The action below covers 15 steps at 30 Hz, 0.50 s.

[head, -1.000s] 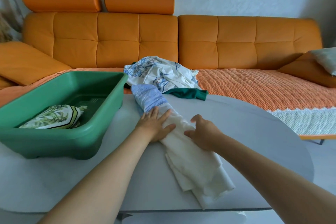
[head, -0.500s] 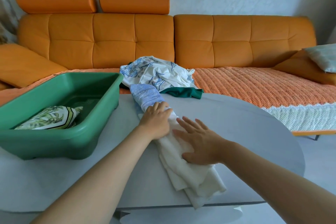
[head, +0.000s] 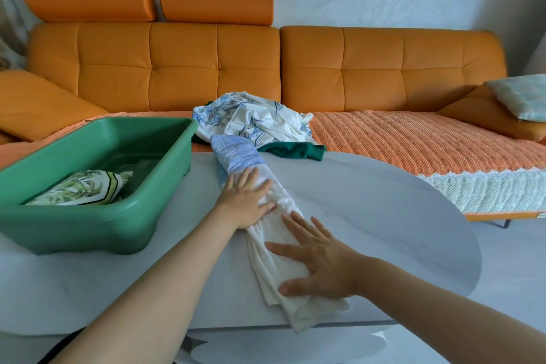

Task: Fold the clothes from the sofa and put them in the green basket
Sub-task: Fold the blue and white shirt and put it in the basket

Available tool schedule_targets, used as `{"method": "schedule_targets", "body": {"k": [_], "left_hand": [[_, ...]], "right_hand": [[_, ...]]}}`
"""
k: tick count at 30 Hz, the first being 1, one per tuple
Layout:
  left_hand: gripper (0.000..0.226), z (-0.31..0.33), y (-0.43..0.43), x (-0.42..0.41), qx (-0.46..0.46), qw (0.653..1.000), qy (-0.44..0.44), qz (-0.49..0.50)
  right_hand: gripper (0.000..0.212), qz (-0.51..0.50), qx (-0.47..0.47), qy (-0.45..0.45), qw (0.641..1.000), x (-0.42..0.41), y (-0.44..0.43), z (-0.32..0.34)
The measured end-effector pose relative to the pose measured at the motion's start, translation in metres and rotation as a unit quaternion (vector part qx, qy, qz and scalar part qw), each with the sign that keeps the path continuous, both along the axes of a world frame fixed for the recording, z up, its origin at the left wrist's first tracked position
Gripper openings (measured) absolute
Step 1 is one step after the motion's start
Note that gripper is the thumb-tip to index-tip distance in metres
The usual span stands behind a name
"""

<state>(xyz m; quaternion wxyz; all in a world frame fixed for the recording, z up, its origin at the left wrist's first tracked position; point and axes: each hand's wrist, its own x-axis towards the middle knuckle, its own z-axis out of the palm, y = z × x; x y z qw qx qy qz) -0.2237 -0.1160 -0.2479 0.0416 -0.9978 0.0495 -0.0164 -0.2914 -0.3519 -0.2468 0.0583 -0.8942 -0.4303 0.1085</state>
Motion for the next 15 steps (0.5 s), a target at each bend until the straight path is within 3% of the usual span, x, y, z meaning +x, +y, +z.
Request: {"method": "schedule_targets", "body": {"k": [4, 6, 8, 12, 15], "left_hand": [[0.041, 0.014, -0.02, -0.013, -0.022, 0.992, -0.086, -0.094], [0.038, 0.015, -0.025, -0.024, -0.085, 0.988, -0.072, -0.105], [0.047, 0.007, -0.021, -0.037, -0.121, 0.988, -0.022, -0.091], [0.069, -0.009, 0.002, -0.059, -0.07, 0.992, 0.044, -0.094], [0.073, -0.007, 0.008, -0.068, -0.068, 0.992, -0.01, -0.106]], "right_hand": [[0.092, -0.034, 0.004, 0.008, 0.999, -0.006, 0.01, -0.003], [0.098, -0.063, 0.046, 0.042, 0.996, -0.011, 0.016, -0.004], [0.093, -0.071, 0.074, 0.076, 0.992, -0.013, 0.019, -0.003], [0.054, -0.035, 0.095, 0.12, 0.988, -0.005, 0.008, 0.011], [0.074, -0.027, 0.108, 0.068, 0.991, 0.002, -0.005, 0.025]]}}
